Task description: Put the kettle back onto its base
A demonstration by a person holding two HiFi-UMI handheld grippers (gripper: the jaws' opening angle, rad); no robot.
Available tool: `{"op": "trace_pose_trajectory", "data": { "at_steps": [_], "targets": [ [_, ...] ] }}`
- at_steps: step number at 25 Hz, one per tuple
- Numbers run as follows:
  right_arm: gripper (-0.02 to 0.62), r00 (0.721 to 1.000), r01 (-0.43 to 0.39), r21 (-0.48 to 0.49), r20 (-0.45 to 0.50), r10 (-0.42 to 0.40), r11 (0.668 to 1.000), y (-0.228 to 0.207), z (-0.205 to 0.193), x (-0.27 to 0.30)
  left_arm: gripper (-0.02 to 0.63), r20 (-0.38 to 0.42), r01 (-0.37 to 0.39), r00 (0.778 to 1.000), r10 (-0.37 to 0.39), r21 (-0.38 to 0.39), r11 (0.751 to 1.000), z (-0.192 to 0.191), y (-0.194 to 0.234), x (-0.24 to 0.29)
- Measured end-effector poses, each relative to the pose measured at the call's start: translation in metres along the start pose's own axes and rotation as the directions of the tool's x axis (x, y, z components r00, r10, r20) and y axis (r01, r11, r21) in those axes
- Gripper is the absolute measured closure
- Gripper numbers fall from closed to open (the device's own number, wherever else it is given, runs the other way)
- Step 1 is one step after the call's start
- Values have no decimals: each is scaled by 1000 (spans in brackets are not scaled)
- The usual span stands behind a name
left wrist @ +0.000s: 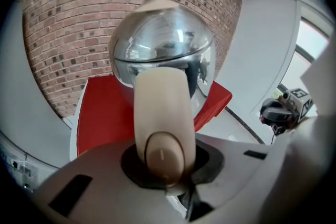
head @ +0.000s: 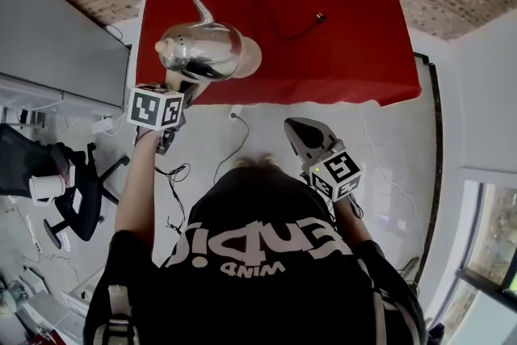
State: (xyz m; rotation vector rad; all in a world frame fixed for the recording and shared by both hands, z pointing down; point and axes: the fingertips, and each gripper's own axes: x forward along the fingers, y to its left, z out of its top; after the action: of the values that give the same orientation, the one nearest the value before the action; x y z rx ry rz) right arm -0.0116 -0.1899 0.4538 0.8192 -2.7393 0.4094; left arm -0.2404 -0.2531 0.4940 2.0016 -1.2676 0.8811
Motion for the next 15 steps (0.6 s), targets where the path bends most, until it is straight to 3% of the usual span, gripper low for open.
{"op": "trace_pose_trajectory", "data": {
  "at_steps": [8,15],
  "targets": [
    [572,1000,17,9,-4,-16,1000,-10,-1,-4,552,-6,20,1000,-20,12,1000,35,10,25],
    [572,1000,26,19,-4,-26,999,-19,-2,-8,552,-39,25,999,-25,13,1000,44,9,47]
  ]
}}
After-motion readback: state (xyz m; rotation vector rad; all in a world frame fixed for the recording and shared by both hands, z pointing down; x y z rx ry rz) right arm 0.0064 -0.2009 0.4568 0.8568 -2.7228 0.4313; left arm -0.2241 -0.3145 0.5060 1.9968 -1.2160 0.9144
